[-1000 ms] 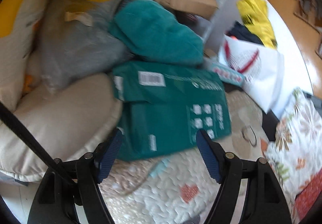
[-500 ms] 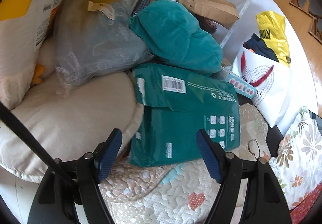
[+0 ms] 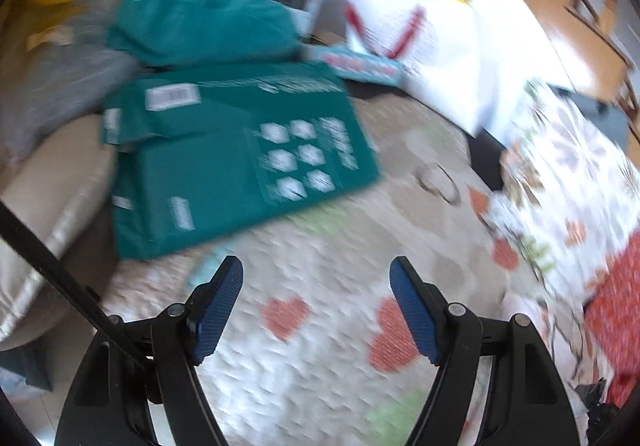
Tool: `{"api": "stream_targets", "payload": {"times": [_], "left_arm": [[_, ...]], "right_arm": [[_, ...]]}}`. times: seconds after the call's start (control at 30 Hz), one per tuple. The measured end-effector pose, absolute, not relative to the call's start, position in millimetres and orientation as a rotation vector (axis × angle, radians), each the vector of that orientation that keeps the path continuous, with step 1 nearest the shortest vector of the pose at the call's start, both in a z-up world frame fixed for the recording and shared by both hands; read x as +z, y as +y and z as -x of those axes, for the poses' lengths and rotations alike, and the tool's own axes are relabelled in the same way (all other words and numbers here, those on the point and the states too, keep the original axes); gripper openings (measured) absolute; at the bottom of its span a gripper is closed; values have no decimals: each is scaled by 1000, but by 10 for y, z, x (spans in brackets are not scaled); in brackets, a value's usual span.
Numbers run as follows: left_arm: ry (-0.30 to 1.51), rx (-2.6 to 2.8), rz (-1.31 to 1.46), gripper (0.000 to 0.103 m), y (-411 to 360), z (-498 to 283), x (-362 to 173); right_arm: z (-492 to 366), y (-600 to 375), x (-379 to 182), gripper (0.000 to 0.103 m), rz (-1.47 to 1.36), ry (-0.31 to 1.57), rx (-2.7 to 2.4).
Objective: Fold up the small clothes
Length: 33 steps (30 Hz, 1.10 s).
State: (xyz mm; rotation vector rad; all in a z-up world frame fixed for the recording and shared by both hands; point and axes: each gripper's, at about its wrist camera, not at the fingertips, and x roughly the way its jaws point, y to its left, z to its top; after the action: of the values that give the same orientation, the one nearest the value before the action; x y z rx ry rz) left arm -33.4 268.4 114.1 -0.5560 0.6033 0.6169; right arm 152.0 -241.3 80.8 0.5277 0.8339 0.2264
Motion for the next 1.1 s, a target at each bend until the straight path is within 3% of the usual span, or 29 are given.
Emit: {"api": "stream_targets", "payload": {"times": [0.13,0.23,0.3,0.43,0.6,0.83,1.1], "left_arm": [[655,538,489,75,2295,58,1105],[699,479,439,75,2011,-128,1056],[724,449,414,75,1830,-237,1017],[760,404,365,75,1526,-402,959],[798,358,311,75,1253,-502,892],[825,329,253,75,1036,-625,832],[868,306,259,75,995,-777,751]], "right_arm": [[-1477,-3417,301,19,-625,927,-41],[-1265,-3764,320,21,-690,879,-82],[-1179,-3835,420,33,-646,854,-86],[-1193,-3695,628,33,-499,828,-37],[-1363,-3272,694,53,-220,833,63],[-1783,-2875,387,52,180,922,16],[-2241,-3625,431,51,55,930,-262]]}}
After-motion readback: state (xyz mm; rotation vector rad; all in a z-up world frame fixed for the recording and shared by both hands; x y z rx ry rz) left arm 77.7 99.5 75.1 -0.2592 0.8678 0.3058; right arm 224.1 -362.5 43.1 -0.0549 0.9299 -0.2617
